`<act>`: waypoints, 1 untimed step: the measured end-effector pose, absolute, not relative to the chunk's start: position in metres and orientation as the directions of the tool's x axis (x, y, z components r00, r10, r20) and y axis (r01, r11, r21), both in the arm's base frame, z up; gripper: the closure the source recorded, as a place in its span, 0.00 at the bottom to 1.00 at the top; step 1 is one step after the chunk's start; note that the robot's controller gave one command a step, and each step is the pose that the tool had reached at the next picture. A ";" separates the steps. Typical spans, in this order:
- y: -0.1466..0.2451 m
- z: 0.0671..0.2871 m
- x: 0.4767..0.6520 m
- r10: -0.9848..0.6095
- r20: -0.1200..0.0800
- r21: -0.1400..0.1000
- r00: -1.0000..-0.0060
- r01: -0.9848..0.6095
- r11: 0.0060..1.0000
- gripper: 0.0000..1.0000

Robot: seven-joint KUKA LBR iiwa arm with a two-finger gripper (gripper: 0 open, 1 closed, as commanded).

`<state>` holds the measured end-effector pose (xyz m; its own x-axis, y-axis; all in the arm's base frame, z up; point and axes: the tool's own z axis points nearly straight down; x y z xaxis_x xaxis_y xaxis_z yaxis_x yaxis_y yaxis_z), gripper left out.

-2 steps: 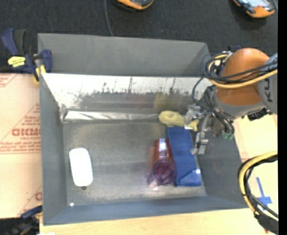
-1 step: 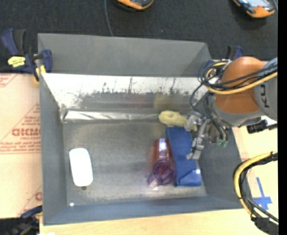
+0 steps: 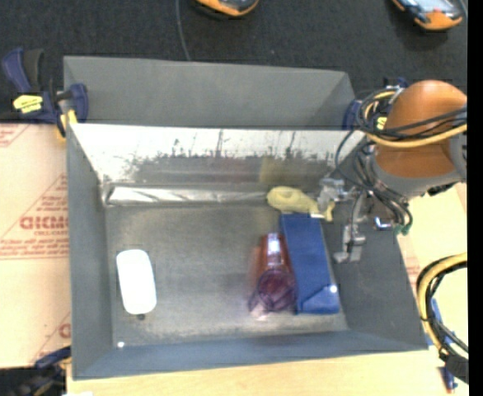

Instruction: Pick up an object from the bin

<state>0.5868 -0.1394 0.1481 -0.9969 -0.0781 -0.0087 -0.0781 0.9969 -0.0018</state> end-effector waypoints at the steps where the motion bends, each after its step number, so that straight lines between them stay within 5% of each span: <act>1: -0.132 0.216 0.589 0.209 -0.002 0.002 -0.978 0.209 0.978 0.00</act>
Offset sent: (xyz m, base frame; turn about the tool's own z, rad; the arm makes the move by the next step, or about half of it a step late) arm 0.0042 -0.0129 0.1468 0.3017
